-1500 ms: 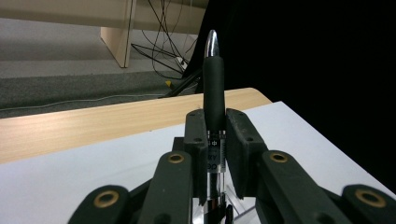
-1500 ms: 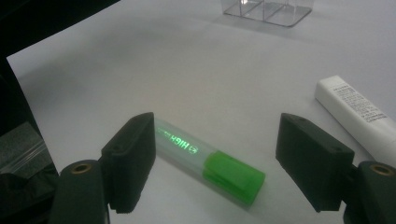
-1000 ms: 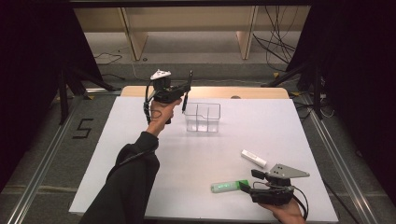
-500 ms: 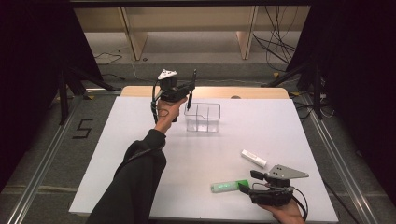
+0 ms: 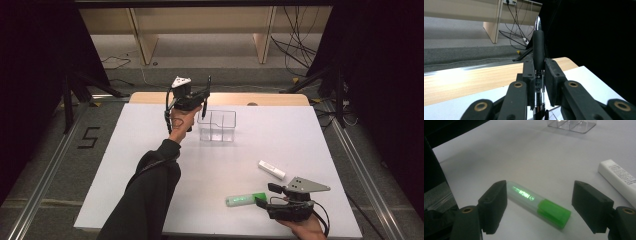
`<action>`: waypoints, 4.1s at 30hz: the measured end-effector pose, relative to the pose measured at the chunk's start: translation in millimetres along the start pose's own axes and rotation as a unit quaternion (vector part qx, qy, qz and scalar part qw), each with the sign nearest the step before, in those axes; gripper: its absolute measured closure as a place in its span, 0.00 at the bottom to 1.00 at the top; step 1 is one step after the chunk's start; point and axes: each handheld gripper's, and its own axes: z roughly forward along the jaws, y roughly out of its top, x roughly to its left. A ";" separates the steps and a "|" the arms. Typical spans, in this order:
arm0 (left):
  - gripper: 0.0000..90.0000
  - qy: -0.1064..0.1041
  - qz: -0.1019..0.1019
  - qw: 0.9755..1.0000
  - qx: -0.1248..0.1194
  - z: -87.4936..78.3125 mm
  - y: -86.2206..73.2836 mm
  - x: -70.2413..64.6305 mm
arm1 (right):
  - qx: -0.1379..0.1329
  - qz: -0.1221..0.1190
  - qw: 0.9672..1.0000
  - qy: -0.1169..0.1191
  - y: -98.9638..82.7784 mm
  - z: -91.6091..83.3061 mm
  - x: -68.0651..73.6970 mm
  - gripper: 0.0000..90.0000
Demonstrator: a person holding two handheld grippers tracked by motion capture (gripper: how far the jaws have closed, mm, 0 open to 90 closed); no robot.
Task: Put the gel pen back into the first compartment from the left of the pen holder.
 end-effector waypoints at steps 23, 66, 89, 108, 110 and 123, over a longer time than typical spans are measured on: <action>0.88 0.005 0.012 1.000 0.010 3.3 -15.3 -0.7 | 0.002 -0.003 1.000 0.001 -1.1 0.4 0.9 0.33; 0.22 -0.073 0.020 0.992 0.097 -76.2 -45.7 -27.8 | 0.000 0.002 1.000 -0.006 -1.2 -0.1 1.3 0.33; 0.19 -0.098 0.051 0.984 0.139 -88.1 -79.7 -40.0 | -0.002 0.003 1.000 -0.018 -2.7 -2.1 -2.5 0.33; 0.19 -0.109 0.073 0.981 0.146 -96.6 -86.8 -51.8 | -0.001 0.007 1.000 -0.030 -3.7 -4.2 -8.1 0.33; 0.19 -0.111 0.075 0.980 0.147 -98.3 -87.4 -52.9 | -0.002 0.007 1.000 -0.031 -3.7 -4.4 -8.5 0.33; 0.19 -0.123 0.078 0.979 0.146 -110.2 -95.8 -53.1 | -0.002 0.007 0.999 -0.035 -4.0 -4.7 -10.6 0.33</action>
